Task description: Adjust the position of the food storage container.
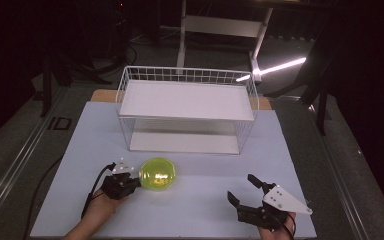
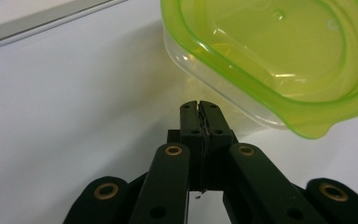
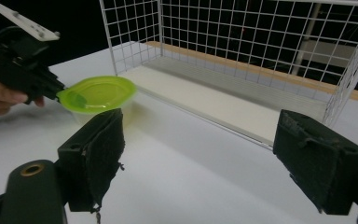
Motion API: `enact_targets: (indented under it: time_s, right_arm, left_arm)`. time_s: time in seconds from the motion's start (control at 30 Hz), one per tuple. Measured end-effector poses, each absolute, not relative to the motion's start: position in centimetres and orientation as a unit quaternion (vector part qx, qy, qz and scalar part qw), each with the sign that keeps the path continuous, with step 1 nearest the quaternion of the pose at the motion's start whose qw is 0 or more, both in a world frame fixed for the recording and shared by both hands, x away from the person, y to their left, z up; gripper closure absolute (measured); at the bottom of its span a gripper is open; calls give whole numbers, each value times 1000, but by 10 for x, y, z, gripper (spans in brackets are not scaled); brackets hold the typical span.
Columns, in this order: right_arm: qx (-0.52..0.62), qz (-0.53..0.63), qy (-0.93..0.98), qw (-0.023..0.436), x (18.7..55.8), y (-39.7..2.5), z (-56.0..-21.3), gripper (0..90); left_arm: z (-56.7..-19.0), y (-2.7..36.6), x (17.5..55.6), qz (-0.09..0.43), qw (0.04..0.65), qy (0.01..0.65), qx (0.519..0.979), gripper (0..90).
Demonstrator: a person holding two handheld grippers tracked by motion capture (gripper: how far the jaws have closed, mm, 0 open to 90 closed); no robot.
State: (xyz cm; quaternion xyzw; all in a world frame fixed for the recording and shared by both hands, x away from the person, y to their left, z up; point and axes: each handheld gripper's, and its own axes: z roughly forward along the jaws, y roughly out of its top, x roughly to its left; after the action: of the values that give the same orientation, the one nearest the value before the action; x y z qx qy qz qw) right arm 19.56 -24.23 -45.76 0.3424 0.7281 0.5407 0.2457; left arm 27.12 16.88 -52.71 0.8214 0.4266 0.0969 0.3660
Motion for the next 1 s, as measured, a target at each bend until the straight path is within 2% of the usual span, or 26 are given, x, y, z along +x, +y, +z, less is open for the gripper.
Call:
enact_targets:
  time_s: [0.23, 0.5, 1.0]
  right_arm:
    - [342, 543, 727, 245, 195, -244, -458, 162]
    - [343, 543, 727, 242, 195, -245, -458, 162]
    - [345, 540, 730, 238, 195, -245, -459, 162]
  left_arm:
    - [-529, 150, 284, 96, 366, 420, 825, 899]
    - [-527, 153, 288, 98, 375, 432, 814, 899]
    - [-530, 127, 301, 83, 381, 419, 820, 899]
